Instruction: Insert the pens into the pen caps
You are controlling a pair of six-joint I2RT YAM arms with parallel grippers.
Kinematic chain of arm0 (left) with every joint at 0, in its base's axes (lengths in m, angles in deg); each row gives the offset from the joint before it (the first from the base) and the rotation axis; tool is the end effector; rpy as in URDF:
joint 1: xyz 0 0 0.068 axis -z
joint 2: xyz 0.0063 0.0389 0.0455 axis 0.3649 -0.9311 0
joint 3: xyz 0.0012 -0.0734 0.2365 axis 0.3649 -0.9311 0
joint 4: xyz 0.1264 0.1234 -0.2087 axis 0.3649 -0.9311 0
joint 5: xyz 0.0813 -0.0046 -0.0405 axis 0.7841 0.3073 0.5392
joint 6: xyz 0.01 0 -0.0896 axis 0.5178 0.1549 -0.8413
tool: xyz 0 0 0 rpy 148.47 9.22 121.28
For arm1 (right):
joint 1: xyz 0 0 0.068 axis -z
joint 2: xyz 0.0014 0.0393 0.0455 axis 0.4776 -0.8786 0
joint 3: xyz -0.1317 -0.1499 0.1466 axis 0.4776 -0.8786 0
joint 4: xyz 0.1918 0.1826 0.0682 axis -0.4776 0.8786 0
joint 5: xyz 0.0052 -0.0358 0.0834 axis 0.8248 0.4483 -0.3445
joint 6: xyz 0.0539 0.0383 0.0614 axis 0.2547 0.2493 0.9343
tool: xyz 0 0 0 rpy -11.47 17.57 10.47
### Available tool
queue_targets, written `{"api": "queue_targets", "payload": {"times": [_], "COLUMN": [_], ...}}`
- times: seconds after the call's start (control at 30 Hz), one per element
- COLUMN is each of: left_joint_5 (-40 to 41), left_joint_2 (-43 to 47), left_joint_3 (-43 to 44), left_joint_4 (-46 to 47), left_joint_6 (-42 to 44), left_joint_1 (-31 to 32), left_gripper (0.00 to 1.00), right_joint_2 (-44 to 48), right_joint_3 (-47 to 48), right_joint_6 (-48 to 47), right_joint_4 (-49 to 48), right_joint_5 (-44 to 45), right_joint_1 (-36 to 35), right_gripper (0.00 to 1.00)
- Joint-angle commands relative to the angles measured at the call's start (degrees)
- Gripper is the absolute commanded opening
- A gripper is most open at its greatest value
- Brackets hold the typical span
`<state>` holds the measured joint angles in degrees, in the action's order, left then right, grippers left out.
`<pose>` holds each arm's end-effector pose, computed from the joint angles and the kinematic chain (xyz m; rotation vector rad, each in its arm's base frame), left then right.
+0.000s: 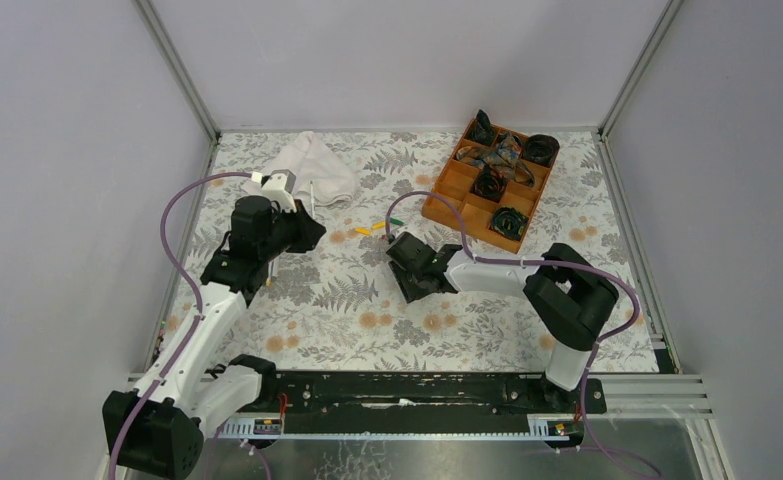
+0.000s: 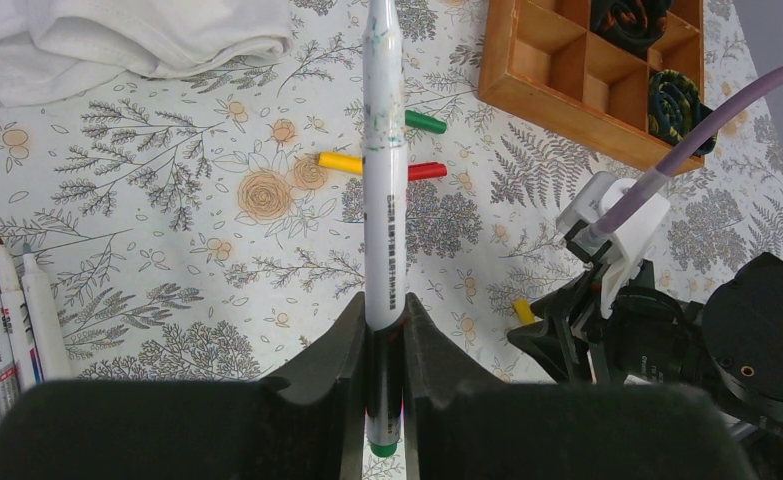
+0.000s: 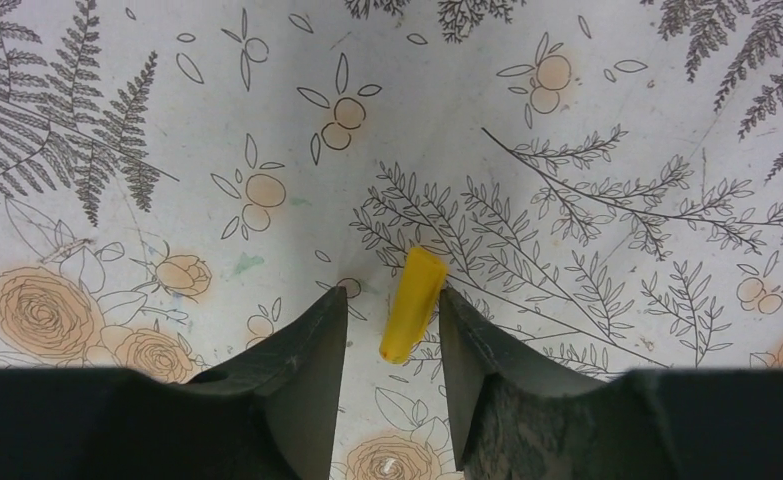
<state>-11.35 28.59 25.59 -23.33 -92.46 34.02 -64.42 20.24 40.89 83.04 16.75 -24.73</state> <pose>0.2739 -0.0812 0.2507 0.1000 2.0619 -0.5551 0.2427 0.2991 0.0875 -0.5852 2.4985 0.2704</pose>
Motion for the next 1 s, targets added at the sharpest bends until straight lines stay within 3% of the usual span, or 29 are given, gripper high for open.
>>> {"api": "queue_targets", "payload": {"times": [0.0, 0.27, 0.57, 0.87, 0.97], "left_joint_5": [0.7, 0.6, 0.7, 0.5, 0.4], "left_joint_2": [1.0, 0.9, 1.1, 0.9, 0.9], "left_joint_3": [0.3, 0.3, 0.3, 0.3, 0.2], "left_joint_4": [1.6, 1.5, 1.6, 1.6, 1.6], "left_joint_6": [1.0, 1.0, 0.9, 0.9, 0.9], "left_joint_1": [-0.5, -0.5, -0.5, -0.5, -0.5], "left_gripper": [0.00, 0.00, 0.00, 0.00, 0.00], "right_joint_2": [-1.4, -2.2, -3.4, -5.1, -5.4], "right_joint_3": [-0.4, 0.9, 1.0, 1.4, 2.0], "right_joint_6": [1.5, 2.5, 2.9, 2.5, 2.4], "right_joint_4": [3.8, 6.6, 6.3, 6.3, 7.0], "right_joint_5": [5.2, 10.3, 9.3, 10.2, 10.4], "right_joint_1": [-0.4, -0.4, -0.4, -0.4, -0.4], "right_gripper": [0.43, 0.37, 0.32, 0.23, 0.16]}}
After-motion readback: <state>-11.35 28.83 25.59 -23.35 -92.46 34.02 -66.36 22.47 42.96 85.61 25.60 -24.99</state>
